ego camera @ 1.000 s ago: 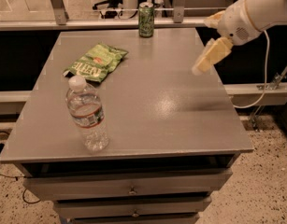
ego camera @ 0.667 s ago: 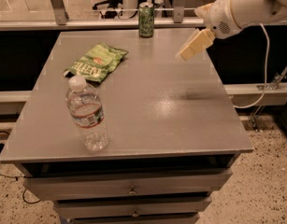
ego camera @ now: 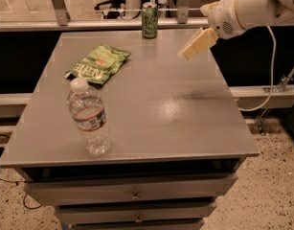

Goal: Pick green can

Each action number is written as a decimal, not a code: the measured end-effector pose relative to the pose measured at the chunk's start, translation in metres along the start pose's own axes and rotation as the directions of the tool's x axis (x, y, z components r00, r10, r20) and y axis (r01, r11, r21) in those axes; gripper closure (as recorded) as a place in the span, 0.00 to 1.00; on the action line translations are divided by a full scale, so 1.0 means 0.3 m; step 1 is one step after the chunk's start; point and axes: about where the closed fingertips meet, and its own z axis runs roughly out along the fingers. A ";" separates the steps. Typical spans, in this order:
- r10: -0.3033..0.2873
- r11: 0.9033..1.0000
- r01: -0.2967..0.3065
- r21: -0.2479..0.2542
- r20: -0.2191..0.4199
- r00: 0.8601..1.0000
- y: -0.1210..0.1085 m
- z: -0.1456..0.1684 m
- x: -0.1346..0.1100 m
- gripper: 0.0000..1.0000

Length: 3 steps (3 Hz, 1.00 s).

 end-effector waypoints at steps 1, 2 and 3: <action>0.079 0.993 -0.086 0.080 0.087 0.993 -0.084 0.088 -0.018 0.00; 0.172 0.968 -0.205 0.148 0.204 0.964 -0.216 0.203 -0.043 0.00; 0.203 0.951 -0.256 0.171 0.275 0.940 -0.321 0.317 -0.074 0.00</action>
Offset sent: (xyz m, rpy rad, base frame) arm 0.1570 0.0136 0.0001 0.4371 -0.1328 -0.2996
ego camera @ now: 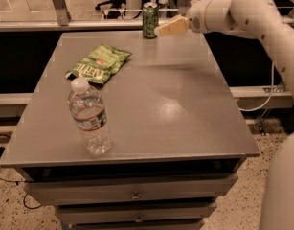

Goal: Pick green can

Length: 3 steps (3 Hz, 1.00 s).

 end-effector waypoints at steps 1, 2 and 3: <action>0.015 1.000 -0.016 0.013 0.030 0.999 -0.043 0.135 -0.009 0.00; 0.022 0.999 -0.023 0.033 0.023 0.999 -0.069 0.256 0.014 0.00; 0.013 0.997 -0.013 0.073 0.004 1.000 -0.083 0.332 0.031 0.00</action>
Offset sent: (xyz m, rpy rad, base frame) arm 0.1130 0.0414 -0.0376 0.0187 -0.0099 -0.0759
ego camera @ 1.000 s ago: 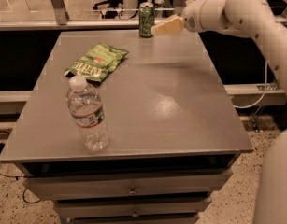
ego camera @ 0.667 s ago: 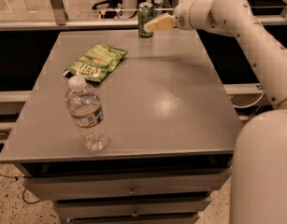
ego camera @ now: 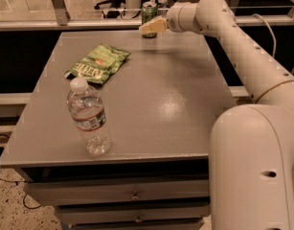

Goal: Pick green can

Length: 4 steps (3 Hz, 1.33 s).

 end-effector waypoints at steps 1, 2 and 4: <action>0.002 1.000 -0.002 0.028 0.000 1.000 0.004 0.056 0.009 0.00; 0.020 0.999 -0.021 0.041 0.006 1.000 0.000 0.100 0.015 0.00; 0.055 0.998 -0.056 0.032 0.016 0.998 -0.008 0.170 0.003 0.16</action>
Offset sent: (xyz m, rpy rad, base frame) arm 0.0411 0.0149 -0.0111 0.0427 -0.0129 -0.0734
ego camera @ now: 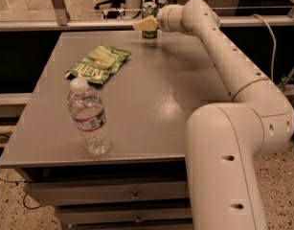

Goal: Pick green can

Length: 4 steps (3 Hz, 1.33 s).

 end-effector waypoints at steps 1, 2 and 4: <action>0.039 0.999 -0.038 -0.020 0.007 0.999 0.008 0.008 -0.009 0.49; 0.062 0.998 -0.061 -0.032 0.011 0.998 0.018 -0.003 -0.008 0.72; 0.056 0.979 -0.035 -0.200 0.099 0.994 0.079 -0.309 -0.079 1.00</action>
Offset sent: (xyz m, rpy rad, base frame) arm -0.0119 -0.0019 0.0066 0.0871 0.0420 0.0159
